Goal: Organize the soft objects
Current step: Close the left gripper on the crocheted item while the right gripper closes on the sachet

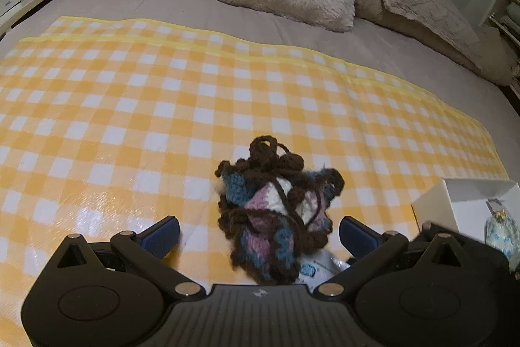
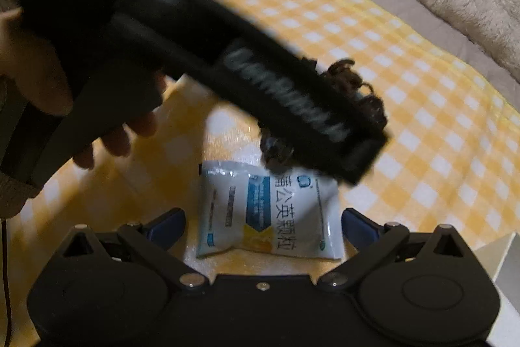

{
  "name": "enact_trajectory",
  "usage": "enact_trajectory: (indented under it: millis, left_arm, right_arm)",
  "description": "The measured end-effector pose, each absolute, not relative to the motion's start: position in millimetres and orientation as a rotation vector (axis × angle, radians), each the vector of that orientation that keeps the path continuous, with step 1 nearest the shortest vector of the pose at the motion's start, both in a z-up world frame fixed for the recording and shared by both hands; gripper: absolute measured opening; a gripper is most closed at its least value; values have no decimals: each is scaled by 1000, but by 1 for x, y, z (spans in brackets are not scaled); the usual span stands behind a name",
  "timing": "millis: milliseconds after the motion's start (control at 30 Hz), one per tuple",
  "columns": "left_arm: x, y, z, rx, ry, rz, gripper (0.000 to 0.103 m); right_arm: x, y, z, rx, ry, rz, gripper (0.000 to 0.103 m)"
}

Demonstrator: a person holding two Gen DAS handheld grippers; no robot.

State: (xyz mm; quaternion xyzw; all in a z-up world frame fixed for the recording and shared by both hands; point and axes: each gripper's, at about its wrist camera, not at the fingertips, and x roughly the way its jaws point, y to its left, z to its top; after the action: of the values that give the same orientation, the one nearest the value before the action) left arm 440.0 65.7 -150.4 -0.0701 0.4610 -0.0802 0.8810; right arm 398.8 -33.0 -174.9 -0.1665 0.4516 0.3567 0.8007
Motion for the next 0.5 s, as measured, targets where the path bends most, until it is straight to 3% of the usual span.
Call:
enact_trajectory:
  millis: [67,133,500]
  left_arm:
    - [443,65,-153,-164,955,-156,102]
    - [445,62,-155,-172,955,-154,96]
    - [443,45,-154,-74,1004,-123,49]
  right_arm:
    - [399,-35,-174,-334,967,778,98]
    - [400,-40,-172,-310,959,780,87]
    - [382,-45,-167,-352,942,781,71]
